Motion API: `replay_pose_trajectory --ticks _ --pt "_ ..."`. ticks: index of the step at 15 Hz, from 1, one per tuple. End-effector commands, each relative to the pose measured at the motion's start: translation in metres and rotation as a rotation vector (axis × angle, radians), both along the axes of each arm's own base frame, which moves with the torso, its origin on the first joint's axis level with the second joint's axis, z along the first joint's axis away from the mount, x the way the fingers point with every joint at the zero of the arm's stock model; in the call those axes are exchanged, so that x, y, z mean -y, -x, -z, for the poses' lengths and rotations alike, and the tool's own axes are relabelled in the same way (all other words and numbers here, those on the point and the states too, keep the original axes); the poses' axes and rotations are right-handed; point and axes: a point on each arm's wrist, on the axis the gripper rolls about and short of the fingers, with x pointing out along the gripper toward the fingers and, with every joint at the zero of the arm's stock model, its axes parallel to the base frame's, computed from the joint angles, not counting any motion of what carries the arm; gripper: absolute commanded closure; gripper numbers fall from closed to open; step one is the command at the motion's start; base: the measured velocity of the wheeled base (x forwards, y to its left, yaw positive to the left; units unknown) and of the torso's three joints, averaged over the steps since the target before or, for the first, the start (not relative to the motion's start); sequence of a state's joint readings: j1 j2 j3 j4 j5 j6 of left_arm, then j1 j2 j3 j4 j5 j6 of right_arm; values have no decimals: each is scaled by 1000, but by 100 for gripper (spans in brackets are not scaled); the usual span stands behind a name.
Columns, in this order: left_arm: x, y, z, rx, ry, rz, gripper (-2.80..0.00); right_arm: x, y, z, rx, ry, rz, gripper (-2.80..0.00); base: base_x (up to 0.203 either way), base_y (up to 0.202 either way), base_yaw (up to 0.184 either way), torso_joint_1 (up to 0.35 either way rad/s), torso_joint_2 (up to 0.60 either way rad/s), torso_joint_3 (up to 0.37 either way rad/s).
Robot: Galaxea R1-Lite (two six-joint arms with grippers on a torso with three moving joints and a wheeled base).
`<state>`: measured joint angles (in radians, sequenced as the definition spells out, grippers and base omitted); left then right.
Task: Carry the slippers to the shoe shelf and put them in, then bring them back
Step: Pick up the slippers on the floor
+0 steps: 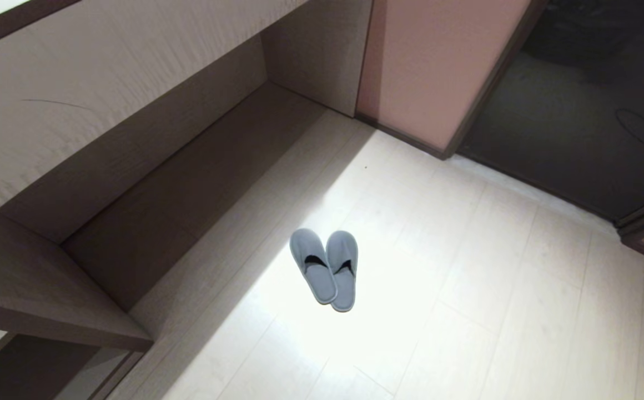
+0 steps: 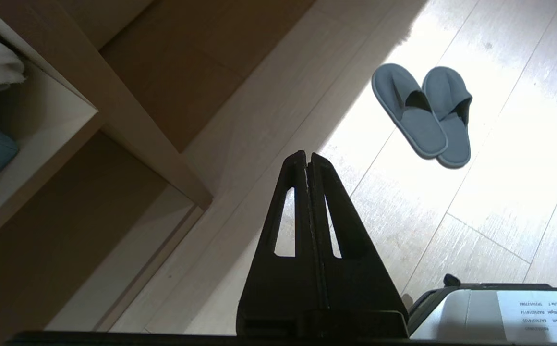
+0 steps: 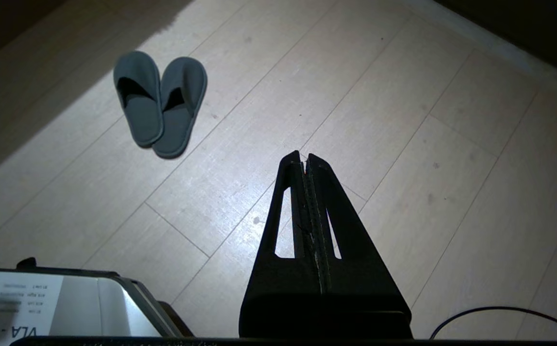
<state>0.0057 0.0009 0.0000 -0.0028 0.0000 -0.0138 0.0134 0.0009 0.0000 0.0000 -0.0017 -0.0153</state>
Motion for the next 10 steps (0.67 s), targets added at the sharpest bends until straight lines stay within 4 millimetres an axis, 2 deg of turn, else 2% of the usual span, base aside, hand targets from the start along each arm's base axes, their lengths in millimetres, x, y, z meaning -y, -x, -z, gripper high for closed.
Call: replay_pose_trajectory --ticks 1,10 --pt "0 0 0 0 0 0 0 0 0 0 -1 0 -1 0 0 0 0 1 6 -195" --pt "0 0 0 0 2 0 0 0 0 0 -1 0 -1 0 0 0 0 3 2 -198"
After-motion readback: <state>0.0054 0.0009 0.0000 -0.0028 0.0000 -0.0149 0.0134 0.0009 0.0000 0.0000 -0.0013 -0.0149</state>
